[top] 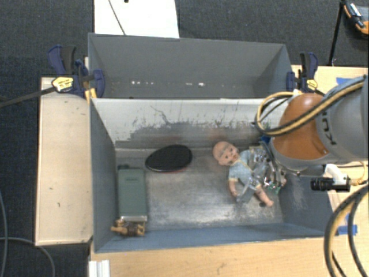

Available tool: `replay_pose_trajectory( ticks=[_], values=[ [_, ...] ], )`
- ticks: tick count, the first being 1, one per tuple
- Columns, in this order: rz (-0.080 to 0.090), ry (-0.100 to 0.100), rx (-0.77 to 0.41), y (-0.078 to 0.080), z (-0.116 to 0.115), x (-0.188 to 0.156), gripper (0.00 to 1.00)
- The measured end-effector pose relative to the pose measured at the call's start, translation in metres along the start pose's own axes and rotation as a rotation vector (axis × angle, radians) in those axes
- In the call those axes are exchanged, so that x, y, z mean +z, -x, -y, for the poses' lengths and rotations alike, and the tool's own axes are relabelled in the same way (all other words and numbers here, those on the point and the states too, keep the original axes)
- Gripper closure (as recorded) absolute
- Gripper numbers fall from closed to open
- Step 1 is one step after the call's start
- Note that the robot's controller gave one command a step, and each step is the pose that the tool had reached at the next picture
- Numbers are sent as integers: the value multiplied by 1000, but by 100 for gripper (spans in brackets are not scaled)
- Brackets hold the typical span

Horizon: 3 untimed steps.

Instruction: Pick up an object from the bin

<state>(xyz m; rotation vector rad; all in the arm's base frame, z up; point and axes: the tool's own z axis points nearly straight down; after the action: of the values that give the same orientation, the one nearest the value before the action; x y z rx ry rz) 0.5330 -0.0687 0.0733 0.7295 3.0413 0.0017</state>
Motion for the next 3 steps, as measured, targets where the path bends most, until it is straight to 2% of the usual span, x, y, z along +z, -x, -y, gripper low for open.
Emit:
replay_pose_trajectory(
  ticks=[1,2,3],
  values=[
    [-8,-4,-94,-15,-18,-19,0],
    [0,1,128,-21,-23,-2,100],
    [0,1,127,-21,-23,-2,100]
  ],
)
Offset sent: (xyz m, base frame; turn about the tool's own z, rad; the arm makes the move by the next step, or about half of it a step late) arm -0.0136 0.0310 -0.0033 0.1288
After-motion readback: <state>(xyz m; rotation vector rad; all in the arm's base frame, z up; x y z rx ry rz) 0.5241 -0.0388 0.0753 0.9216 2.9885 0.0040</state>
